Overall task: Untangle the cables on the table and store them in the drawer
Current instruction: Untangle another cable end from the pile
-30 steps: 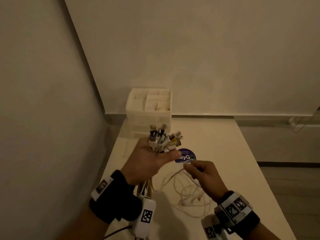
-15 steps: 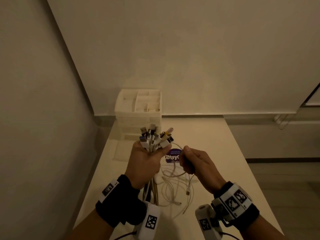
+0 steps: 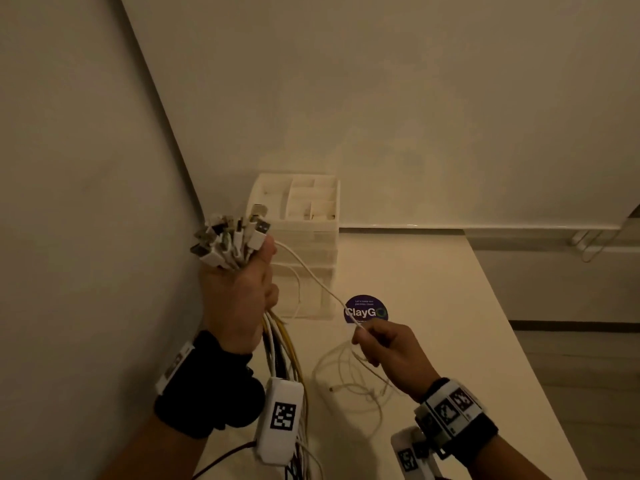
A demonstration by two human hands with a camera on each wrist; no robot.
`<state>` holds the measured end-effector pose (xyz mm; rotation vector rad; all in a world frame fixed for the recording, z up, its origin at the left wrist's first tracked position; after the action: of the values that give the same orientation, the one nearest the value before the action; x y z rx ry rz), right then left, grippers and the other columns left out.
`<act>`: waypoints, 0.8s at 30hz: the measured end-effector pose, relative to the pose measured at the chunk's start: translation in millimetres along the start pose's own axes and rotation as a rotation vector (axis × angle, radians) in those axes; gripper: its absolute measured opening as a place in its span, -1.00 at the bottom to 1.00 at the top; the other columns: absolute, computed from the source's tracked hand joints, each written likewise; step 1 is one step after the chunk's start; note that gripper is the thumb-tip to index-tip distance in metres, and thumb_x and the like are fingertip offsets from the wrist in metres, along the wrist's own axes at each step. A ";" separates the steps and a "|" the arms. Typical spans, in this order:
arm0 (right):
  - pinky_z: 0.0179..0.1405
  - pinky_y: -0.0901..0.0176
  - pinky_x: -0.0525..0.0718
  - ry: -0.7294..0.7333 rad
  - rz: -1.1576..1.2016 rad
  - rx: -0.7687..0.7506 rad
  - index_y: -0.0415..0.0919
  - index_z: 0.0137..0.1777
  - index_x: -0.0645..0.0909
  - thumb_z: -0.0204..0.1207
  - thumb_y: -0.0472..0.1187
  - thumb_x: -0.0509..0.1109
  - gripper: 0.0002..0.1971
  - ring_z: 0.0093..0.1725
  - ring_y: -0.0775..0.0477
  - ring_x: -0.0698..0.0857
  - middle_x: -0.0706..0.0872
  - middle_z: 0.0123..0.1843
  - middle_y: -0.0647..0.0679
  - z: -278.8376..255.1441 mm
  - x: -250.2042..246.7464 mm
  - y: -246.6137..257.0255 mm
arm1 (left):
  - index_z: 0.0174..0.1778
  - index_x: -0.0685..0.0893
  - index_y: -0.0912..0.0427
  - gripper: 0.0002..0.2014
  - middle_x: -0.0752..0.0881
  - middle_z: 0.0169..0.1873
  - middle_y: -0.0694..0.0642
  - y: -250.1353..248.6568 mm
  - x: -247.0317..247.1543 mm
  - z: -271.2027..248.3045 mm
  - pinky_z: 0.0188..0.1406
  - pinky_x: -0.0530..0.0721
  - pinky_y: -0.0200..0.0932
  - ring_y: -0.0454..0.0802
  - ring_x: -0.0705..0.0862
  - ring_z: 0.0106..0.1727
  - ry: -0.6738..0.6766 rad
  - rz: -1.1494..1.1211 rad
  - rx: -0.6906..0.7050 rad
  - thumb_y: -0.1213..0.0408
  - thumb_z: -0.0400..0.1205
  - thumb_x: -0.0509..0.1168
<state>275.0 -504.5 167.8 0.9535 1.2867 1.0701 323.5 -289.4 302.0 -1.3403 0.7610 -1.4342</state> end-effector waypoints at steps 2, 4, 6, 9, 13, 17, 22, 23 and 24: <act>-0.40 0.19 0.54 0.023 -0.035 0.047 -0.23 -0.33 0.64 0.64 -0.21 0.32 -0.71 -0.51 0.06 0.50 0.54 -0.54 0.03 1.8 2.3 -14.5 | -0.42 0.60 0.21 -0.69 0.26 -0.71 -0.02 -4.4 -8.3 3.7 -0.64 0.19 -0.39 -0.14 0.12 -0.72 -0.054 -0.036 0.030 0.44 0.68 0.27; -0.41 0.17 0.49 0.025 -0.025 0.113 -0.24 -0.39 0.62 0.65 -0.20 0.32 -0.66 -0.53 0.07 0.45 0.51 -0.57 0.05 -3.2 1.4 -30.4 | -0.45 0.55 0.15 -0.66 0.27 -0.73 -0.05 -7.4 -15.8 10.2 -0.64 0.18 -0.41 -0.16 0.12 -0.74 -0.072 -0.038 0.042 0.44 0.68 0.27; -0.40 0.17 0.44 -0.017 -0.020 0.143 -0.14 -0.46 0.57 0.63 -0.13 0.34 -0.62 -0.53 0.10 0.42 0.48 -0.58 0.09 -10.3 -2.1 -38.8 | -0.46 0.54 0.14 -0.66 0.27 -0.73 -0.05 -4.2 -24.9 12.5 -0.64 0.19 -0.40 -0.15 0.13 -0.74 -0.095 0.013 0.029 0.41 0.66 0.30; -0.40 0.18 0.35 -0.101 0.047 0.099 -0.09 -0.51 0.42 0.47 0.16 0.31 -0.56 -0.47 0.04 0.34 0.38 -0.53 0.03 -10.8 -10.2 -24.2 | -0.44 0.58 0.08 -0.71 0.35 -0.72 -0.09 3.4 -31.7 10.9 -0.66 0.25 -0.33 -0.16 0.19 -0.74 -0.133 0.141 0.015 0.32 0.60 0.40; -0.39 0.20 0.27 -0.055 0.071 0.063 -0.08 -0.51 0.34 0.43 0.26 0.25 -0.52 -0.46 0.02 0.28 0.33 -0.51 0.03 -1.9 -25.5 7.3 | -0.01 0.74 0.40 -0.72 0.79 -0.37 0.17 1.5 -24.2 2.0 -0.57 0.66 0.16 -0.12 0.64 -0.48 -0.153 0.281 0.133 0.27 0.49 0.50; -0.39 0.31 0.31 0.119 -0.113 0.006 -0.17 -0.52 0.30 0.55 0.13 0.25 -0.49 -0.49 0.07 0.27 0.31 -0.54 0.07 1.2 -30.7 46.5 | -0.03 0.81 0.11 -0.82 0.84 -0.08 0.03 3.1 20.1 -27.4 -0.12 0.65 -0.38 -0.27 0.79 -0.13 0.304 0.431 0.183 0.34 0.46 0.52; -0.41 0.40 0.38 0.217 -0.113 -0.046 -0.05 -0.50 0.65 0.64 -0.24 0.33 -0.58 -0.52 0.20 0.38 0.45 -0.59 0.13 6.0 -33.6 90.4 | -0.18 0.84 0.12 -0.94 0.82 -0.30 -0.03 33.2 53.1 -43.6 -0.21 0.72 -0.07 -0.16 0.77 -0.24 0.583 0.658 0.102 0.23 0.50 0.52; -0.42 0.42 0.39 0.207 -0.091 -0.047 -0.07 -0.43 0.70 0.62 -0.27 0.35 -0.64 -0.52 0.21 0.41 0.50 -0.59 0.15 5.5 -36.7 91.4 | -0.21 0.83 0.12 -0.96 0.81 -0.35 -0.03 36.2 53.5 -42.5 -0.27 0.69 -0.06 -0.15 0.75 -0.29 0.556 0.711 0.118 0.25 0.51 0.51; -0.42 0.41 0.38 0.199 -0.060 -0.044 -0.14 -0.40 0.69 0.60 -0.25 0.37 -0.69 -0.51 0.18 0.42 0.52 -0.58 0.15 3.7 -38.4 90.0 | -0.25 0.82 0.11 -0.96 0.80 -0.37 -0.03 36.7 54.0 -41.9 -0.29 0.68 -0.07 -0.15 0.74 -0.31 0.527 0.741 0.147 0.29 0.51 0.50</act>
<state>272.5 -518.7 264.7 0.7857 1.4387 1.1638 297.3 -358.6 278.8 -0.4546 1.2977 -1.1889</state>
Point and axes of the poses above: each hand's wrist, its own z-axis towards the middle knuckle, its own x-axis out of the palm, y = z × x, the point moved 4 cm from there along z, towards the middle knuckle
